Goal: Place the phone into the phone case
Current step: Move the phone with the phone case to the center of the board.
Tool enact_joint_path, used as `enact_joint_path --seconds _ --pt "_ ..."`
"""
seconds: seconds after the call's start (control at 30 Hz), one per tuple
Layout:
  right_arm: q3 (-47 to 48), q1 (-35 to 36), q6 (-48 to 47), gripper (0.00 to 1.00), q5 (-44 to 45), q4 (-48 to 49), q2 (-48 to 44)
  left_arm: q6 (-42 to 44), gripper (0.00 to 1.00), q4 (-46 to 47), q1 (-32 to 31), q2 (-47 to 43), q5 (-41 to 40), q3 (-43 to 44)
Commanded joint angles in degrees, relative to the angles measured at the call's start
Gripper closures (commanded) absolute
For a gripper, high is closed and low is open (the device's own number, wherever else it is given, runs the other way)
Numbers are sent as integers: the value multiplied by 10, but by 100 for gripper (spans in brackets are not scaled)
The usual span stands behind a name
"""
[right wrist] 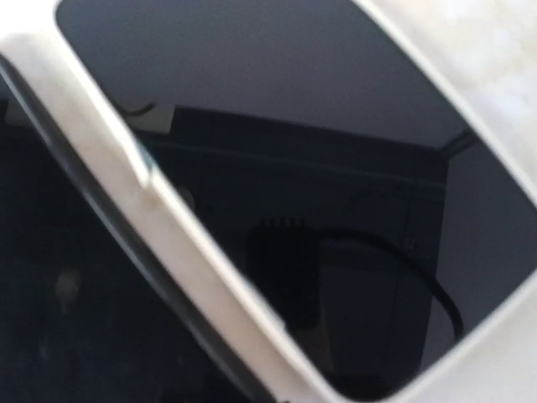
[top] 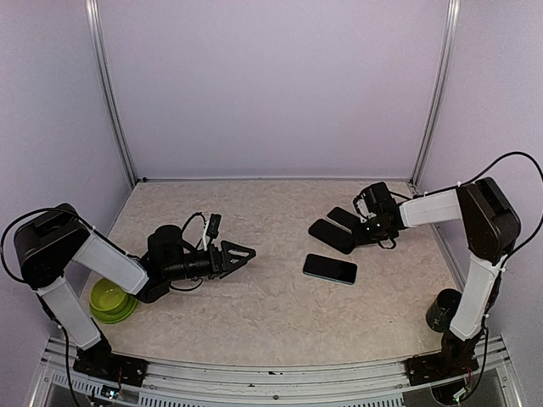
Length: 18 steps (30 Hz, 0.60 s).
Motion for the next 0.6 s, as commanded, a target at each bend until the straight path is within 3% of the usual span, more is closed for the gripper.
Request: enact_joint_path --seconds 0.0,0.23,0.43,0.57 --pt "-28 -3 13 90 -11 -99 -13 9 17 15 4 -14 -4 -6" --pt "-32 -25 51 77 -40 -93 -34 5 17 22 7 -17 -9 -11" --pt "-53 -66 93 59 -144 -37 -68 2 17 30 10 -20 -10 -18" --pt "-59 -83 111 54 -182 -14 -87 1 17 29 11 -25 -11 -20"
